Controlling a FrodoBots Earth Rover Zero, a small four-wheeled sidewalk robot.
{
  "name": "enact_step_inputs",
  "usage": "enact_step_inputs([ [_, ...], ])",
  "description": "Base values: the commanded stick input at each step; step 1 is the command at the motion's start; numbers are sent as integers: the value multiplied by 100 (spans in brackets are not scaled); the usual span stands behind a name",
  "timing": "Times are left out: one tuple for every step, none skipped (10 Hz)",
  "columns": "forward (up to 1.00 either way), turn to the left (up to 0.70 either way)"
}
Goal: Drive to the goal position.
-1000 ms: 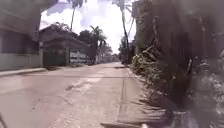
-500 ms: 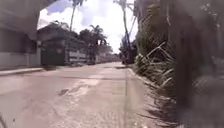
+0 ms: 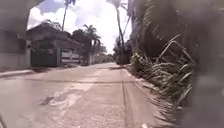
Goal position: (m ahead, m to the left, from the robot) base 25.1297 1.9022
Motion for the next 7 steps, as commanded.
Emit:
enact_step_inputs([
  [70,-15],
  [70,0],
  [70,0],
  [70,0],
  [70,0],
  [70,0],
  [70,0],
])
